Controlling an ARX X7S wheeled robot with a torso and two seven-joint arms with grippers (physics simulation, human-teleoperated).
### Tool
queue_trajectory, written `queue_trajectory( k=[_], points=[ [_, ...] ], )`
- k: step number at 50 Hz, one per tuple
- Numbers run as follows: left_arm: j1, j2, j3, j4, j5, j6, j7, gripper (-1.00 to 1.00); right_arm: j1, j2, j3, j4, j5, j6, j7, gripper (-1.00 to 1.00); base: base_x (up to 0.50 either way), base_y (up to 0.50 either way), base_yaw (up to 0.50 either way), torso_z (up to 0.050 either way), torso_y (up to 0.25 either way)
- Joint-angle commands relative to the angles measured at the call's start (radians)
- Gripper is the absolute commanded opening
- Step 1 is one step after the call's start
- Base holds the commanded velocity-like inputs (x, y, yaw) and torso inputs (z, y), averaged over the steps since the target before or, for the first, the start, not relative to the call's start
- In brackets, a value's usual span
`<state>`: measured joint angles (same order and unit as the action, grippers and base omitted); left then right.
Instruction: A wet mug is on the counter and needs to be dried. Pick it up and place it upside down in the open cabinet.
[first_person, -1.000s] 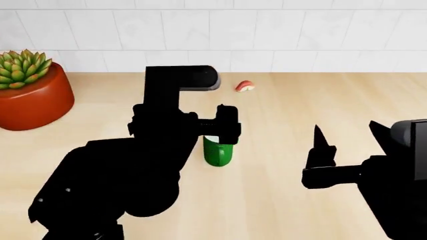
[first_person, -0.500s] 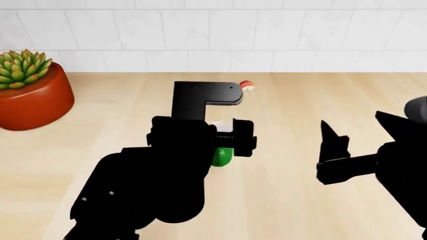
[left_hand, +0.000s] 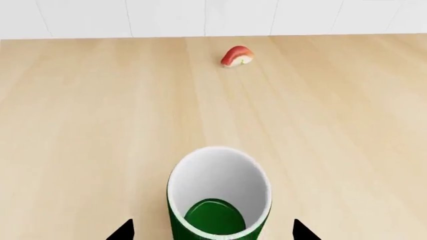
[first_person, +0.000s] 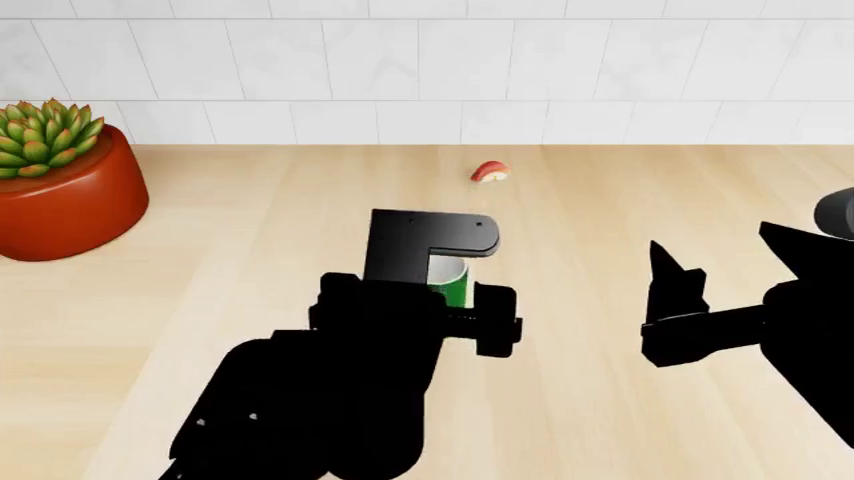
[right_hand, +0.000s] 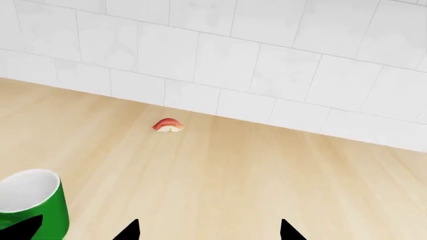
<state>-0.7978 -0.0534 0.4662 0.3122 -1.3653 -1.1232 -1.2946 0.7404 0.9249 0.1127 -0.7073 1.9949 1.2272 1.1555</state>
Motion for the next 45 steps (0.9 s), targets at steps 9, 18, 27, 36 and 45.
queue_trajectory(
  k=[9, 18, 27, 36, 45],
  points=[
    [0.048, -0.028, 0.083, -0.058, 0.081, 0.075, 0.077, 1.00, -0.015, 0.006, 0.002, 0.001, -0.019, -0.007, -0.011, 1.00, 0.00, 0.00, 0.00, 0.000, 0.000],
    [0.068, -0.035, 0.125, -0.081, 0.119, 0.108, 0.121, 1.00, -0.021, 0.005, 0.000, 0.000, -0.030, -0.007, -0.019, 1.00, 0.00, 0.00, 0.00, 0.000, 0.000],
    [0.070, -0.041, 0.150, -0.100, 0.136, 0.131, 0.153, 1.00, -0.025, 0.009, -0.001, -0.007, -0.031, -0.013, -0.020, 1.00, 0.00, 0.00, 0.00, 0.000, 0.000],
    [0.060, -0.045, 0.167, -0.126, 0.149, 0.147, 0.178, 1.00, -0.034, 0.014, 0.004, -0.010, -0.033, -0.018, -0.024, 1.00, 0.00, 0.00, 0.00, 0.000, 0.000],
    [0.050, -0.048, 0.181, -0.152, 0.159, 0.161, 0.194, 1.00, -0.039, 0.016, 0.005, -0.011, -0.039, -0.022, -0.030, 1.00, 0.00, 0.00, 0.00, 0.000, 0.000]
  ],
)
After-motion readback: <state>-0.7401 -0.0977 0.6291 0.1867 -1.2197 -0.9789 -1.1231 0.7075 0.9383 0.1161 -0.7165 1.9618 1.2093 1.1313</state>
